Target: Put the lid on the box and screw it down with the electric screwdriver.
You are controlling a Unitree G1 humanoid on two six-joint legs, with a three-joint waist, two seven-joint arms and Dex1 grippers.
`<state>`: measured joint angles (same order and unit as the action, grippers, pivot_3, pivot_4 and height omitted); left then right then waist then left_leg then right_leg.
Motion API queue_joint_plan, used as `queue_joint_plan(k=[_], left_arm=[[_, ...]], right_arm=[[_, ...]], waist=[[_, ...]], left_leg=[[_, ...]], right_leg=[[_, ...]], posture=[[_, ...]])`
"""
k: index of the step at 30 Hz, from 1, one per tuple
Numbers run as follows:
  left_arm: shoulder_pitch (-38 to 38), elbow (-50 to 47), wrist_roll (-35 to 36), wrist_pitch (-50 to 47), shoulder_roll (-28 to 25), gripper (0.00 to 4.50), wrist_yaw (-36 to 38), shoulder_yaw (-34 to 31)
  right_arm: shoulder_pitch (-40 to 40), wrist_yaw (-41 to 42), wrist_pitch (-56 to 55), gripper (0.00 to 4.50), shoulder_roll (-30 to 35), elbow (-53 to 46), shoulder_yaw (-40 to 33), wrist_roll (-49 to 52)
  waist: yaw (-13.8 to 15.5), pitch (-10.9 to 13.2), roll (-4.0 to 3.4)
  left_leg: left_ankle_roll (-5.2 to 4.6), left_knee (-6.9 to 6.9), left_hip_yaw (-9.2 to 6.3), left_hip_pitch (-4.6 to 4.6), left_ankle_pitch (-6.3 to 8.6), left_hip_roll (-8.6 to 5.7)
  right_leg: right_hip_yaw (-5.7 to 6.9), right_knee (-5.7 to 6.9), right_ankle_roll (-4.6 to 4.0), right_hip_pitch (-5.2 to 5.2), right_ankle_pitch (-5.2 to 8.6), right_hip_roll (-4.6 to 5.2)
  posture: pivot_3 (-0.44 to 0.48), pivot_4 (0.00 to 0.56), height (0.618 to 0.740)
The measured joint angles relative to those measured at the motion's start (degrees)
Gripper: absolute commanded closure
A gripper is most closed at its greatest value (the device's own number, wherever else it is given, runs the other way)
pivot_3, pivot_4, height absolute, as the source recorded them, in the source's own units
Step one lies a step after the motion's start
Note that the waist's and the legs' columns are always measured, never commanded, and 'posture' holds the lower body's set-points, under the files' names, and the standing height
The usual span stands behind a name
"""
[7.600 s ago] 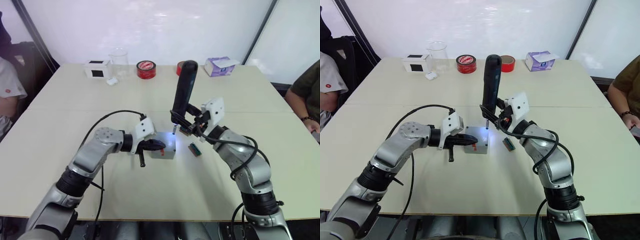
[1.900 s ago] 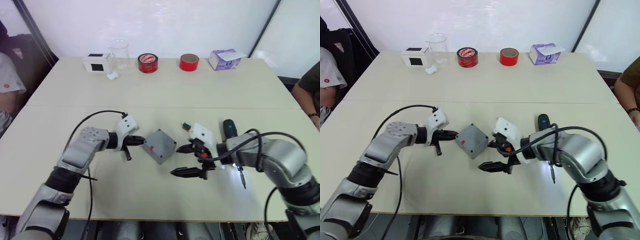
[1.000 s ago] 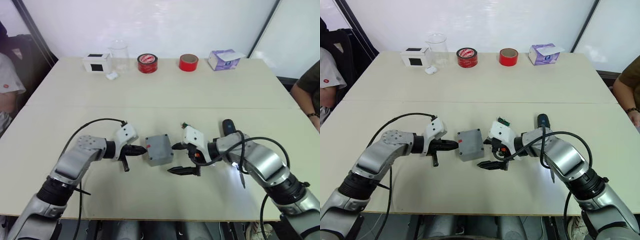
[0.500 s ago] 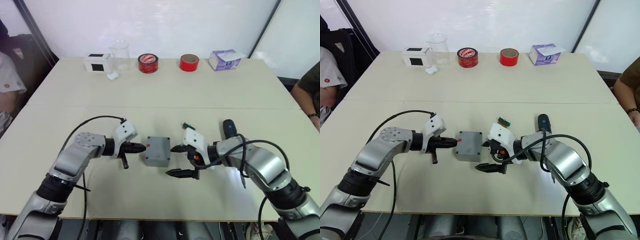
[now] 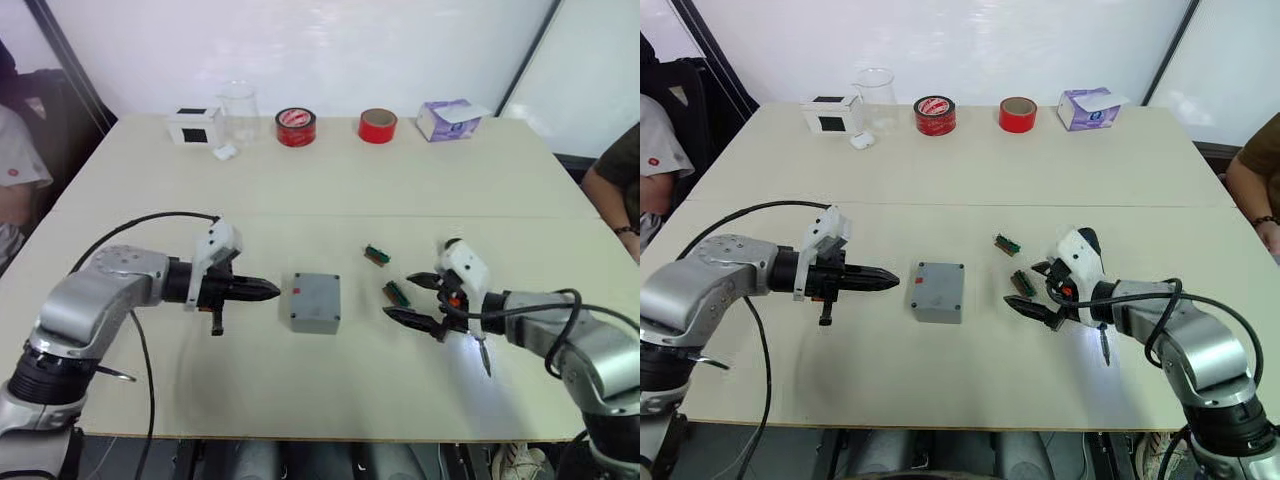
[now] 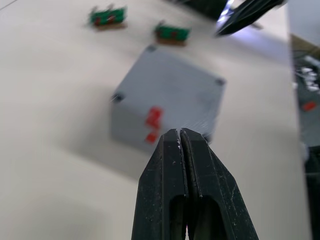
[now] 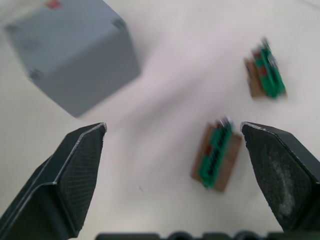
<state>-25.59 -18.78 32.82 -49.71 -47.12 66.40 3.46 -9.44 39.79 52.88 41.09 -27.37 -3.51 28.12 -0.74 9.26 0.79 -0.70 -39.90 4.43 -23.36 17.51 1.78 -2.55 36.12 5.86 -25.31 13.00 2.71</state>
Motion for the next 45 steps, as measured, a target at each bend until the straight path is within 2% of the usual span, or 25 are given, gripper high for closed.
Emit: queue_joint_plan(k=[2,4,5,23,27,28,29,45], left_arm=[[-0.5,-0.5,0.3,-0.1,0.2,4.50,-0.3,0.8],[-1.6,-0.6,0.2,-0.1,0.3,4.50,-0.6,2.0],[-1.8,-0.9,0.2,-0.1,0.3,4.50,-0.7,2.5],[-2.2,-1.1,-1.1,1.7,0.4,4.50,-3.4,4.7],[-2.2,-1.1,-1.1,1.8,0.5,4.50,-3.7,4.7],[-2.2,-1.1,-1.1,1.8,0.5,4.50,-3.8,4.7],[-2.2,-1.1,-1.1,1.8,0.5,4.50,-3.9,4.7],[-2.1,-0.1,-1.1,2.0,1.1,4.50,-4.3,4.7]], right_arm=[[0.0,-1.4,-1.9,1.47,-1.0,1.5,0.4,-1.5],[-0.4,-3.0,-3.5,2.38,-2.5,3.3,0.9,-2.8],[-0.7,-3.6,-4.2,2.59,-3.3,4.2,1.4,-3.3],[-3.1,-4.6,-8.1,2.59,-5.7,9.2,4.3,-6.6],[-3.4,-4.5,-8.4,3.74,-5.9,9.8,4.9,-7.0],[-3.6,-4.6,-8.5,4.27,-6.2,10.0,5.0,-7.1],[-4.0,-4.6,-8.6,4.48,-6.3,10.3,5.1,-7.1],[-4.2,-4.2,-8.7,4.48,-5.8,9.0,3.8,-6.5]], waist=[[-0.1,0.0,0.00],[0.0,0.0,0.00],[0.0,0.0,0.00],[0.0,0.0,0.00],[0.0,0.0,0.00],[0.0,0.0,0.00],[0.0,0.0,0.00],[0.0,0.0,0.00]], left_leg=[[0.00,0.00,0.00,0.02,0.00,0.01],[0.00,0.00,0.02,0.02,0.00,0.01],[0.00,0.00,0.02,0.02,0.00,0.01],[0.00,0.00,0.03,0.01,0.00,0.01],[0.00,0.00,0.03,0.01,0.00,0.01],[0.00,0.00,0.03,0.01,0.00,0.01],[0.00,0.00,0.03,0.01,0.00,0.01],[0.00,0.00,0.03,0.01,0.00,0.00]], right_leg=[[-0.02,0.01,0.00,0.00,0.00,-0.04],[-0.01,0.02,0.00,-0.01,0.00,-0.05],[-0.01,0.02,0.00,-0.01,0.00,-0.05],[-0.02,0.01,-0.04,0.00,0.02,-0.04],[-0.02,0.01,-0.04,0.00,0.02,-0.04],[-0.02,0.01,-0.04,0.00,0.02,-0.04],[-0.02,0.01,-0.04,0.00,0.02,-0.04],[-0.02,0.01,-0.03,0.00,0.02,-0.04]], posture=[[0.000,0.150,0.740],[0.000,0.150,0.740],[0.000,0.150,0.740],[0.000,0.150,0.740],[0.000,0.150,0.740],[0.000,0.150,0.740],[0.000,0.150,0.740],[0.000,0.150,0.740]])
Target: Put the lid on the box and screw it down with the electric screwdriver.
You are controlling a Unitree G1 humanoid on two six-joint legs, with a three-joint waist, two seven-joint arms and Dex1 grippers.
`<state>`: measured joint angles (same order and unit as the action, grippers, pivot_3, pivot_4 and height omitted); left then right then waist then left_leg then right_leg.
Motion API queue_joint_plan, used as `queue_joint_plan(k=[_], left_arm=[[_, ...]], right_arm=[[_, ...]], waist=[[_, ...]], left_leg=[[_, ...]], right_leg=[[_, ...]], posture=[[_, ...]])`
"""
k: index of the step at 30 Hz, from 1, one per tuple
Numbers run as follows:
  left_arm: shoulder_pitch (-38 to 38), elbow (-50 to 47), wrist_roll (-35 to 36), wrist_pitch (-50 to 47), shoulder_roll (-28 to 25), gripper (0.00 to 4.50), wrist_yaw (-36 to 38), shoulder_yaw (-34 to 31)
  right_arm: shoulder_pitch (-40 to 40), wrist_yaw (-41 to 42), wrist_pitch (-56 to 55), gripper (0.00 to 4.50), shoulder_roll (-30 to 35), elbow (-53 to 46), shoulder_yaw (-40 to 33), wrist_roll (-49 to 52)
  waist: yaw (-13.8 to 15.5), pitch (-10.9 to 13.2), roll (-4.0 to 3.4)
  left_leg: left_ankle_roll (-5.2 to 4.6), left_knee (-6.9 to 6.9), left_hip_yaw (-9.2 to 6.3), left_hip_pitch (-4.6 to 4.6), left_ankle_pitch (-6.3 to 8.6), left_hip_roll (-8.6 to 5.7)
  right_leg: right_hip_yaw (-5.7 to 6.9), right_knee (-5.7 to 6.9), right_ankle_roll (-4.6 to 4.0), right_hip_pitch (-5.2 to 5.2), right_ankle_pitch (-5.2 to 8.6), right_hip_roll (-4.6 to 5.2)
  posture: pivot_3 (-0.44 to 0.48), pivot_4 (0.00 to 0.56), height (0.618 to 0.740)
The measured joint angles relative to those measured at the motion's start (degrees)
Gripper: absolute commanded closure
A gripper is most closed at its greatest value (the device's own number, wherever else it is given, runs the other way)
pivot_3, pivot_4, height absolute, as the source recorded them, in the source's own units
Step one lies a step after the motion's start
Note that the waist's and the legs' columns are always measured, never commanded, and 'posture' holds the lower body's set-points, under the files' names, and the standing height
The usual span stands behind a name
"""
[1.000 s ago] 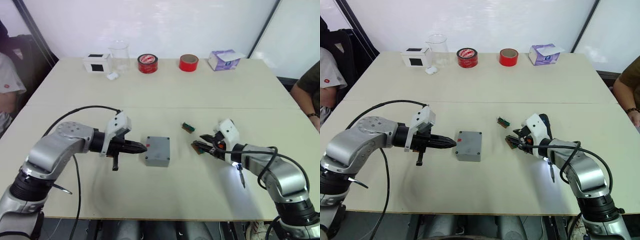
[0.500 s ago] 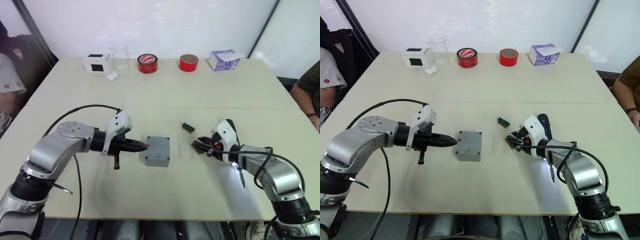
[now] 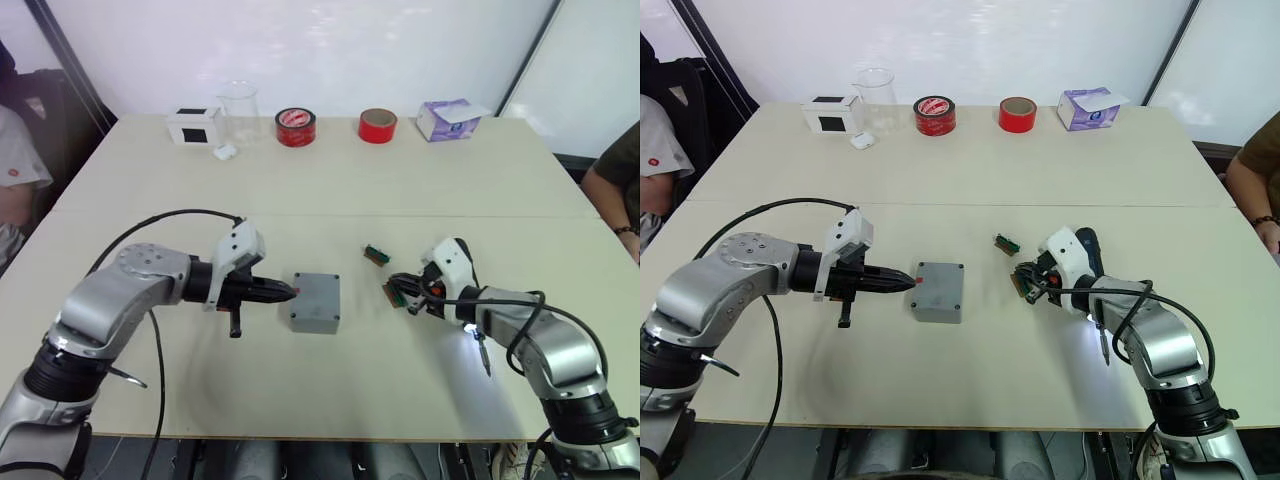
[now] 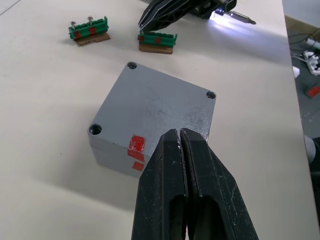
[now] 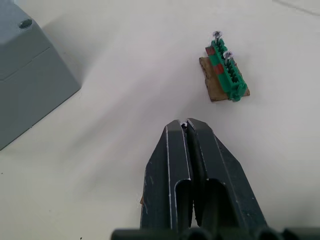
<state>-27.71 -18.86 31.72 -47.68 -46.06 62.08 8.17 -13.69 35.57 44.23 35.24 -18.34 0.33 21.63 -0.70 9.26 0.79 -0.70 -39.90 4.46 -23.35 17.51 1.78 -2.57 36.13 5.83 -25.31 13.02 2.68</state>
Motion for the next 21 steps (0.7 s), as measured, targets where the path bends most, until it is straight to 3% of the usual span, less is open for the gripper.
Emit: queue_joint_plan(k=[8,21], left_arm=[[0.4,3.3,0.1,0.4,0.5,4.50,0.2,-0.1],[1.0,4.0,-1.7,2.0,-0.8,4.50,-0.2,-0.1]], right_arm=[[-6.4,0.4,1.8,4.48,-0.7,-6.7,-3.0,4.0],[-7.2,0.2,2.7,4.48,-5.5,-7.3,5.4,6.1]], waist=[[-0.1,0.0,0.00],[0.0,0.0,0.00]], left_leg=[[0.00,0.00,-0.01,0.01,0.00,0.02],[0.00,0.00,0.00,0.00,0.00,0.01]], right_leg=[[0.03,0.02,0.03,0.00,-0.02,-0.02],[0.02,0.01,-0.01,0.00,0.00,0.01]], posture=[[0.000,0.150,0.740],[0.000,0.150,0.740]])
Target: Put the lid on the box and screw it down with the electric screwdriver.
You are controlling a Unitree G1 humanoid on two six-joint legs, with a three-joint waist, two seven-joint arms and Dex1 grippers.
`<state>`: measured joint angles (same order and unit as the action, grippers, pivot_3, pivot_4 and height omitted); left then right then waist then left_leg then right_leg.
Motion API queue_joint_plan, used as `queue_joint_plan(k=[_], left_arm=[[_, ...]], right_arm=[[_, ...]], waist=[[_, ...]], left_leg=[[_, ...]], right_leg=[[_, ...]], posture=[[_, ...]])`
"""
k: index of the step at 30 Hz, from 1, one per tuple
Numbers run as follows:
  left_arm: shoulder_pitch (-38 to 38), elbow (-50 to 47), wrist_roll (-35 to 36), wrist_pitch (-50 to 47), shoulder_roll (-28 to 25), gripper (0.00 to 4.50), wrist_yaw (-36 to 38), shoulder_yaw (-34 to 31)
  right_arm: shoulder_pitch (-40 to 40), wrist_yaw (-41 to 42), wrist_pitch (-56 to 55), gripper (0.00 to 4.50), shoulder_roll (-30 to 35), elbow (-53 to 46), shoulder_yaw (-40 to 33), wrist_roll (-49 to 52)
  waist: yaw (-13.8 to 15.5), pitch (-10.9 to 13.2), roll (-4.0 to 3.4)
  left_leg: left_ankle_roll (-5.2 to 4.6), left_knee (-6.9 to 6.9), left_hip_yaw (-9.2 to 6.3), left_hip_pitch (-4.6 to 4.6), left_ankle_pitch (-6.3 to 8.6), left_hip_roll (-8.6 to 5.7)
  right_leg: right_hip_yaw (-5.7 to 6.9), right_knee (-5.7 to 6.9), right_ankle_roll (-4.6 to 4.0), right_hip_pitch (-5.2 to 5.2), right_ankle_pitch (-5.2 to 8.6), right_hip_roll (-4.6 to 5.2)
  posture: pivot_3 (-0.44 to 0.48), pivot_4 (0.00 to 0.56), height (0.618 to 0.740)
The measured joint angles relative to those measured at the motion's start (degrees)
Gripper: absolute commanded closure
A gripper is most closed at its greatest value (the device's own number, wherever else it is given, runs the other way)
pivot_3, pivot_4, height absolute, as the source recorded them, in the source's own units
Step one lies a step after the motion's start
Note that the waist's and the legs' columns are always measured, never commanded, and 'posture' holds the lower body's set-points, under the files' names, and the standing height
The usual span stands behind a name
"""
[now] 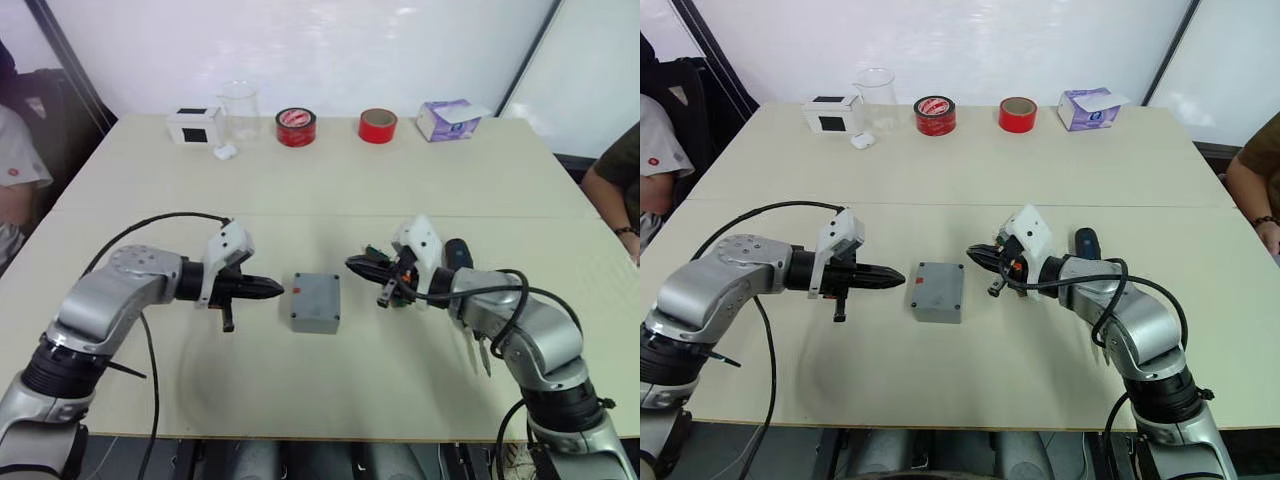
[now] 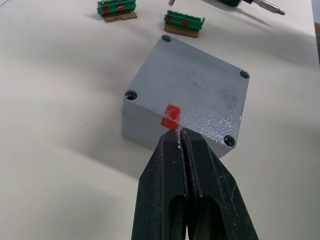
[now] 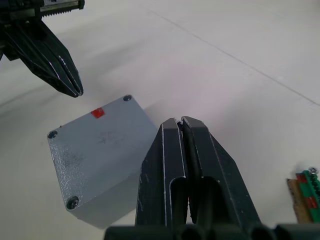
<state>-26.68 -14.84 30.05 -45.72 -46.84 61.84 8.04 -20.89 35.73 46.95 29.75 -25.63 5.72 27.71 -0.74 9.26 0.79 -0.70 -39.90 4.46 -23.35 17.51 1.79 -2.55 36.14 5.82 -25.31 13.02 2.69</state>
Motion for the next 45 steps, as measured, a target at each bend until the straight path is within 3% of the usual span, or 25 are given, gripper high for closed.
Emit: queue_joint_plan(k=[43,45], left_arm=[[1.1,-1.8,0.9,-0.3,0.4,4.50,-2.1,0.0],[1.1,-1.8,0.9,-0.3,0.4,4.50,-2.1,0.0]], right_arm=[[0.6,0.6,-3.4,4.48,-2.0,4.8,4.7,-4.2],[0.6,0.7,-3.5,3.95,-2.0,5.0,4.8,-4.4]], waist=[[0.0,0.0,0.00],[0.0,0.0,0.00]], left_leg=[[0.00,0.00,0.01,0.00,0.00,0.00],[0.00,0.00,0.01,0.00,0.00,0.00]], right_leg=[[0.00,0.00,0.01,0.00,0.00,0.00],[0.00,0.00,0.01,0.00,0.00,0.00]], posture=[[0.000,0.150,0.740],[0.000,0.150,0.740]])
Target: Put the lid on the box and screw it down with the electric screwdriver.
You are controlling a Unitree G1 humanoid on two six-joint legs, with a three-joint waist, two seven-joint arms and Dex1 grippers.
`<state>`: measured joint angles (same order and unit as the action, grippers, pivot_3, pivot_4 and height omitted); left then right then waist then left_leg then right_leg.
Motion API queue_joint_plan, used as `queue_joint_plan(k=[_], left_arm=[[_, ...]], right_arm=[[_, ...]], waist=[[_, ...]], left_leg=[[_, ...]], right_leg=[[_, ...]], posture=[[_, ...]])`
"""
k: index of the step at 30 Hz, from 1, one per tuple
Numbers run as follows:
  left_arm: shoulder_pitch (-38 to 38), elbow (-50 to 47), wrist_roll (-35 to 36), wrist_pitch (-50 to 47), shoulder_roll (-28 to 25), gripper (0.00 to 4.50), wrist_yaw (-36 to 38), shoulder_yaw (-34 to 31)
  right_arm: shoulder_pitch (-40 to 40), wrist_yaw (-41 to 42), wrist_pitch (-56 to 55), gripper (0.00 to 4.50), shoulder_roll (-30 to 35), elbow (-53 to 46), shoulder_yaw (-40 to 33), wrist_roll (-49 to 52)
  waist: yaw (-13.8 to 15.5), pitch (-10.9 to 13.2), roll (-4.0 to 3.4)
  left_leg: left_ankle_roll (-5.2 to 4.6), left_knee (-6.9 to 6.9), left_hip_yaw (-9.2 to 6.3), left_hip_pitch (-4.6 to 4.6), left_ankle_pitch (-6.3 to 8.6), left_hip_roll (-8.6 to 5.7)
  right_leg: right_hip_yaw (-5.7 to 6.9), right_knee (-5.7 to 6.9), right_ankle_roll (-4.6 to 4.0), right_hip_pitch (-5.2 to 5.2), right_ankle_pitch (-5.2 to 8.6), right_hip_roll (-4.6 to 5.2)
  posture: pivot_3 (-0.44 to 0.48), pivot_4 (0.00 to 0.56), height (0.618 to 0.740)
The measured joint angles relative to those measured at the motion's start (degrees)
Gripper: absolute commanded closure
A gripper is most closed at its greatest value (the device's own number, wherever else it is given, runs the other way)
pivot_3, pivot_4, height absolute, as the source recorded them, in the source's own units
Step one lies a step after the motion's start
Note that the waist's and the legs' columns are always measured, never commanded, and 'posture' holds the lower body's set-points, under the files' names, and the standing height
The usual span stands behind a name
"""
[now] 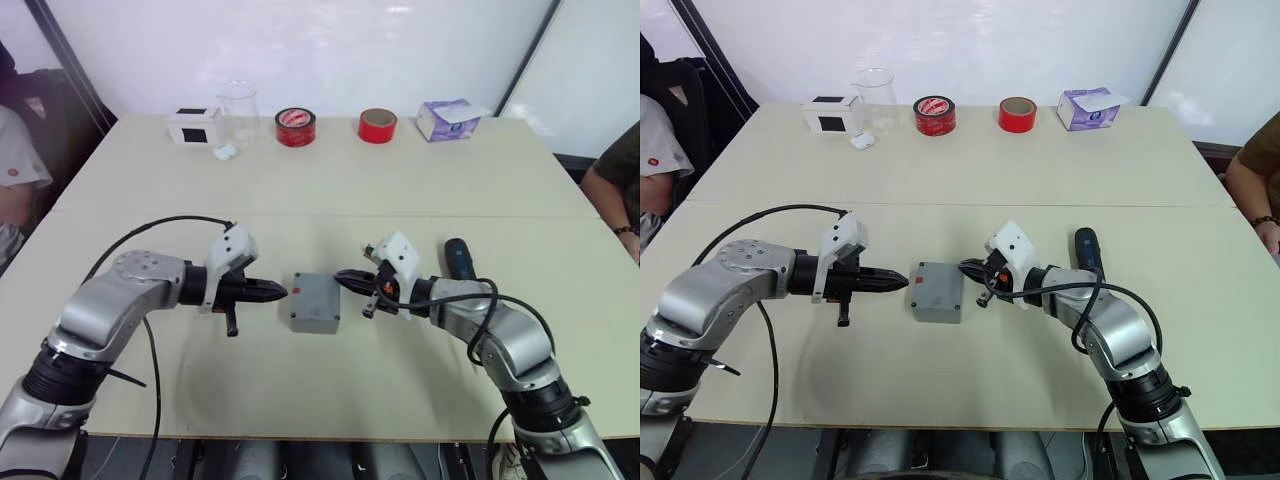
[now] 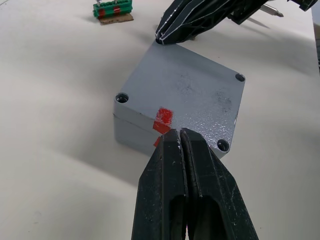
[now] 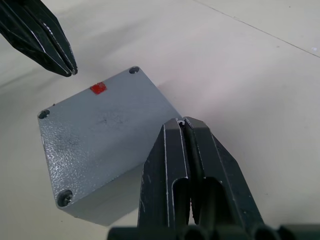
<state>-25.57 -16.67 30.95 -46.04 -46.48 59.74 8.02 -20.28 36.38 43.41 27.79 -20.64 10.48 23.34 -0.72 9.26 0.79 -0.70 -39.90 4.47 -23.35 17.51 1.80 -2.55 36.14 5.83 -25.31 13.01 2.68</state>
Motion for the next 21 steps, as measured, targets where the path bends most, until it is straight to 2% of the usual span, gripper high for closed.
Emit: queue_joint_plan(k=[1,4,6,10,14,16,17,19,21], left_arm=[[0.0,0.0,0.0,0.0,0.0,4.50,0.0,0.0],[0.0,0.0,0.0,0.0,0.0,4.50,0.0,0.0],[0.0,0.0,0.1,0.0,0.0,4.50,0.0,0.0],[0.0,0.0,0.8,-0.1,0.6,4.50,-0.1,-0.1],[-1.8,0.0,2.5,-1.3,2.3,4.50,0.0,-0.4],[-3.6,-0.4,3.0,-1.2,2.4,4.50,0.4,-0.4],[-4.0,-0.5,3.0,-1.1,2.5,4.50,0.6,-0.3],[-5.1,-0.4,3.0,-0.5,2.7,4.50,2.2,0.6],[-6.4,-0.8,2.7,0.6,3.0,4.50,3.9,2.4]], right_arm=[[0.0,0.0,0.0,3.76,0.0,0.0,0.0,0.0],[0.0,0.0,0.0,2.37,0.0,0.2,0.0,-0.1],[0.0,0.0,0.0,1.64,0.1,0.2,0.0,-0.1],[-0.2,0.2,1.6,1.64,1.0,-0.2,-1.0,0.6],[-2.9,-0.8,9.8,1.64,2.6,-2.3,-9.2,6.9],[-5.8,-1.7,15.1,1.09,5.1,-2.8,-14.2,9.8],[-6.6,-1.9,16.7,0.95,6.2,-3.1,-15.7,10.6],[-8.8,-1.6,25.2,0.26,12.0,-2.5,-18.3,13.5],[-12.3,-1.1,35.4,0.09,18.6,0.1,-20.4,15.5]], waist=[[0.0,0.0,0.00],[0.0,0.0,0.00],[0.0,0.0,0.00],[0.1,0.0,0.00],[0.1,0.0,0.00],[0.1,0.0,0.00],[0.1,0.0,0.00],[0.1,0.0,-0.03],[0.1,0.0,-0.04]], left_leg=[[0.00,0.00,0.00,0.00,0.00,0.00],[0.00,0.00,0.00,0.00,0.00,0.00],[0.00,0.00,0.00,0.00,0.00,0.00],[0.00,0.00,-0.01,0.00,0.00,0.00],[0.00,-0.02,-0.02,-0.01,0.00,0.00],[0.00,-0.02,-0.02,-0.01,0.00,0.00],[-0.01,-0.01,-0.02,0.00,0.00,0.00],[-0.01,0.00,-0.01,-0.03,0.01,-0.01],[-0.01,0.00,0.00,-0.03,0.01,-0.03]], right_leg=[[0.00,0.00,0.00,0.00,0.00,0.00],[0.00,0.00,0.00,0.00,0.00,0.00],[0.00,0.00,0.00,0.00,0.00,0.00],[0.00,0.00,0.00,0.00,0.00,0.01],[0.00,0.00,0.01,0.00,-0.01,0.02],[0.00,-0.01,0.01,0.01,-0.01,0.02],[0.00,-0.01,0.01,0.02,-0.01,0.02],[-0.01,-0.01,0.00,-0.02,-0.01,0.04],[-0.01,-0.03,-0.15,-0.01,0.07,0.09]], posture=[[0.000,0.150,0.740],[0.000,0.150,0.740],[0.000,0.150,0.740],[0.000,0.150,0.740],[0.000,0.150,0.740],[0.000,0.150,0.740],[0.000,0.150,0.740],[0.000,0.150,0.740],[0.000,0.150,0.740]])
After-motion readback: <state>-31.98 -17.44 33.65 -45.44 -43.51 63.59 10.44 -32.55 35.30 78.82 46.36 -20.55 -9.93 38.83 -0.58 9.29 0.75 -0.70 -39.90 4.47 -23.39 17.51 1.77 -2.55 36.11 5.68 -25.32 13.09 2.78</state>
